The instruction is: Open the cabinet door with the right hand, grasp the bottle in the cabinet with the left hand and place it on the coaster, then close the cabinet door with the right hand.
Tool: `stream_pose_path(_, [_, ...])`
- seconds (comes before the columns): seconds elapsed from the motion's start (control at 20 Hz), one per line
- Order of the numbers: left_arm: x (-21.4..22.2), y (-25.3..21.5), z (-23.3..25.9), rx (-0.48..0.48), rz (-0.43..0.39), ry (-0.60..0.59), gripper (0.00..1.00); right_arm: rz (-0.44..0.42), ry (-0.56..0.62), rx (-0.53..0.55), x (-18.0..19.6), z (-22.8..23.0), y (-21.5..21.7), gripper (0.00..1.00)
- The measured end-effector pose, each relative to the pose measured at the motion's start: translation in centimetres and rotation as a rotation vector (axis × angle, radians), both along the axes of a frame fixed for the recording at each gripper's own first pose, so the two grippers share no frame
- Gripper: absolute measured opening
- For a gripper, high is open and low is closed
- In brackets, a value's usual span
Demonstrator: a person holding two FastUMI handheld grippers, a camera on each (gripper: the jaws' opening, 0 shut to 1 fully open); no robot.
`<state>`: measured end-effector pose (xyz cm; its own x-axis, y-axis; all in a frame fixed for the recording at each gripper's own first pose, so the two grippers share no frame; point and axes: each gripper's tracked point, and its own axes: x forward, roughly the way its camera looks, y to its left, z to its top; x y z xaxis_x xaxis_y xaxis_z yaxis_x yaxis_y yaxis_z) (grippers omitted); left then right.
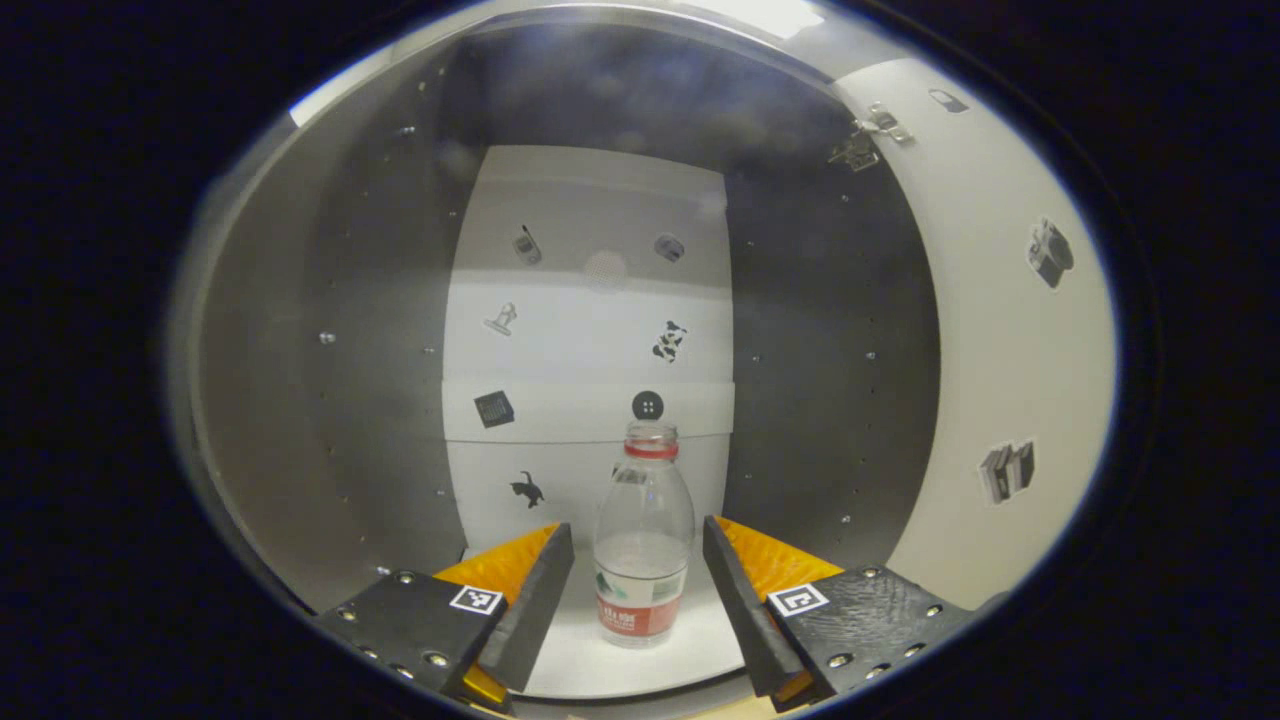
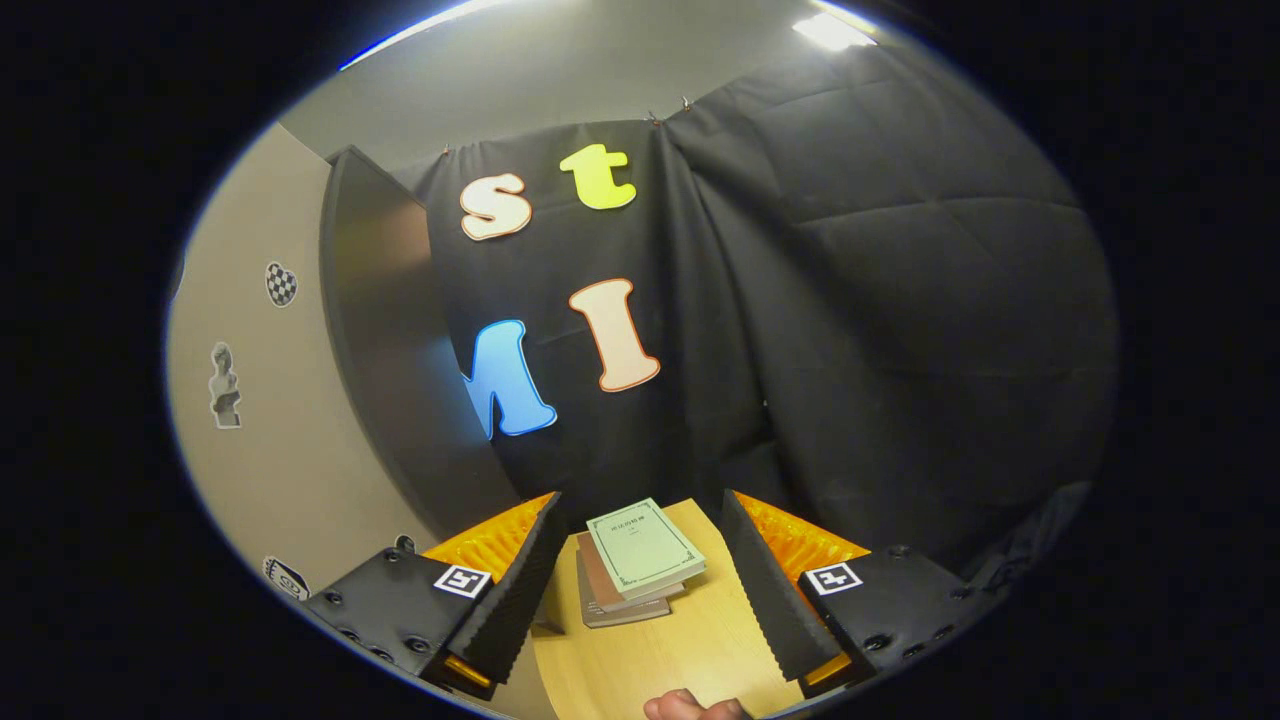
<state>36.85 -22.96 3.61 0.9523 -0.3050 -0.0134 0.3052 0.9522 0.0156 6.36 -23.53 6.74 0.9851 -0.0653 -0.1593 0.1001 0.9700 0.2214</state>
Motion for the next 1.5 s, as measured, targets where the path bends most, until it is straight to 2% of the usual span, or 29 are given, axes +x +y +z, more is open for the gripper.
stream_pose_path(0.05, [0.8,-0.1,-0.4,0.004,0.001,0.001,0.81,-0.008,0.007,0.001,0.0,-0.2,-0.1,0.98])
stream_pose_path(0.3, [2.4,-0.5,-1.2,-0.042,-0.021,0.018,0.78,-0.046,0.029,0.003,-0.2,-1.1,-1.1,0.98])
stream_pose_path(0.4, [2.6,-0.7,-1.5,-0.054,-0.027,0.026,0.81,-0.054,0.033,-0.001,-0.2,-1.3,-1.3,0.98])
stream_pose_path(0.9, [4.5,-1.1,-3.1,-0.044,-0.036,0.057,0.78,-0.057,0.045,-0.008,0.7,-1.6,-0.9,0.98])
stream_pose_path(0.95, [4.5,-1.3,-3.2,-0.052,-0.041,0.064,0.84,-0.056,0.044,-0.006,0.7,-1.7,-0.7,0.98])
stream_pose_path(1.05, [4.6,-1.2,-3.4,-0.062,-0.044,0.069,0.78,-0.057,0.046,-0.006,0.7,-1.9,-0.7,0.98])
stream_pose_path(1.15, [4.4,-1.3,-3.4,-0.064,-0.050,0.069,0.81,-0.059,0.051,-0.004,0.6,-2.1,-0.8,0.98])
stream_pose_path(1.35, [3.8,-1.6,-3.2,-0.072,-0.074,0.028,0.75,-0.060,0.048,0.007,0.5,-2.3,-0.9,0.98])
stream_pose_path(1.5, [2.2,-1.8,-3.0,-0.066,-0.088,0.035,0.75,-0.059,0.047,-0.005,0.3,-2.4,-0.9,0.98])
